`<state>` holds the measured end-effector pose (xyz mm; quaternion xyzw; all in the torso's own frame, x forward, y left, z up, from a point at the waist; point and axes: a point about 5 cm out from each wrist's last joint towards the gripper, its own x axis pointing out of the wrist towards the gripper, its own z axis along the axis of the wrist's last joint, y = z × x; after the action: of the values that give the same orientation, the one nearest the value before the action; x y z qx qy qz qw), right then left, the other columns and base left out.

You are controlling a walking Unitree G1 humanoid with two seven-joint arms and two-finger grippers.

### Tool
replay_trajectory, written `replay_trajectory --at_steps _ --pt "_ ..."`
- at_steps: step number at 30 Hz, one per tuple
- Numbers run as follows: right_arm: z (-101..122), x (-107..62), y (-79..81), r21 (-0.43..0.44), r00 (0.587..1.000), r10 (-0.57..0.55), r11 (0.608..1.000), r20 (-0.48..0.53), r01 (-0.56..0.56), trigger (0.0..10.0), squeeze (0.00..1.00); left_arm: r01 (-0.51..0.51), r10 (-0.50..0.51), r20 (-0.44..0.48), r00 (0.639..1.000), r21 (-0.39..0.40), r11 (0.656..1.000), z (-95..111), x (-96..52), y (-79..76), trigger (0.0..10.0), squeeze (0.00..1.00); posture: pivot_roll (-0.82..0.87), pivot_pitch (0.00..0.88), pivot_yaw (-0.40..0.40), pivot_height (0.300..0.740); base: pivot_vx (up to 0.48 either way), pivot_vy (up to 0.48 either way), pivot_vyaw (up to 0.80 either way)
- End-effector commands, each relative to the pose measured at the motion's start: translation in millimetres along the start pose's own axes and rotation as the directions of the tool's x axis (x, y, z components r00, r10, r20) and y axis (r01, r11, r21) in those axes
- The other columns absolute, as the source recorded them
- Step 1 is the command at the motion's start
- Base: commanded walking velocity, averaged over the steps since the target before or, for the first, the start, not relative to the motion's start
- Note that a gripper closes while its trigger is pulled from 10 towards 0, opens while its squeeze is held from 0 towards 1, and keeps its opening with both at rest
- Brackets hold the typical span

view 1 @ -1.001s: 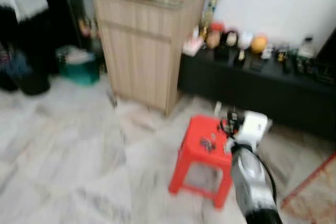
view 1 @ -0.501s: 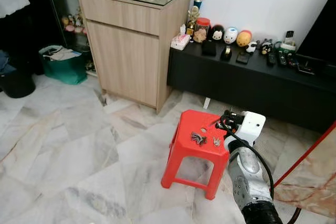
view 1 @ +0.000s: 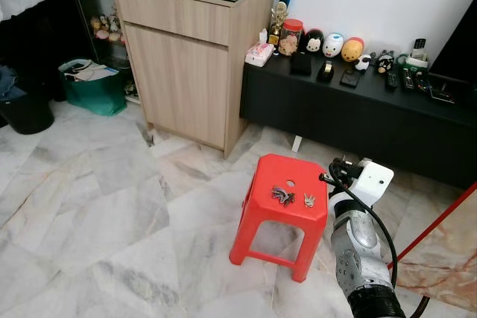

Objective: Hang keys on a hook

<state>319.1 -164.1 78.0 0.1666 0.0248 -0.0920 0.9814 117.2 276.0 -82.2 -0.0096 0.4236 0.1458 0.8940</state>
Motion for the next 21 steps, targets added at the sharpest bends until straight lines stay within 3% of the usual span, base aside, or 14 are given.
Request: replay_trajectory --at_steps 1,7,10,21 --pt "1.2 0.0 -6.8 0.008 0.999 -0.034 0.999 0.011 0.034 10.0 0.00 0.004 -0.004 -0.034 0.999 -0.006 1.000 -7.7 -2.1 -0.1 10.0 0.00 0.08 0.000 -0.102 0.740 0.000 -0.285 0.00" --pt "1.0 -1.9 -4.1 0.040 0.999 -0.032 0.999 0.014 0.031 10.0 0.00 -0.015 0.014 -0.048 0.999 -0.028 0.999 -9.8 -2.2 -0.4 10.0 0.00 0.08 0.000 -0.103 0.740 0.000 -0.285 0.00" --pt "-2.1 -3.1 -0.7 0.043 1.000 -0.025 0.999 0.002 0.025 10.0 0.00 -0.008 0.007 -0.040 0.999 -0.029 1.000 -6.5 0.1 -7.0 10.0 0.00 0.08 0.000 -0.105 0.740 0.000 -0.286 -0.56" --pt "2.0 -1.5 6.1 0.043 1.000 -0.019 0.999 0.023 0.018 10.0 0.00 0.000 -0.001 -0.027 1.000 -0.043 0.999 0.5 4.7 -21.8 10.0 0.00 0.07 0.000 -0.102 0.740 0.000 -0.285 0.00"
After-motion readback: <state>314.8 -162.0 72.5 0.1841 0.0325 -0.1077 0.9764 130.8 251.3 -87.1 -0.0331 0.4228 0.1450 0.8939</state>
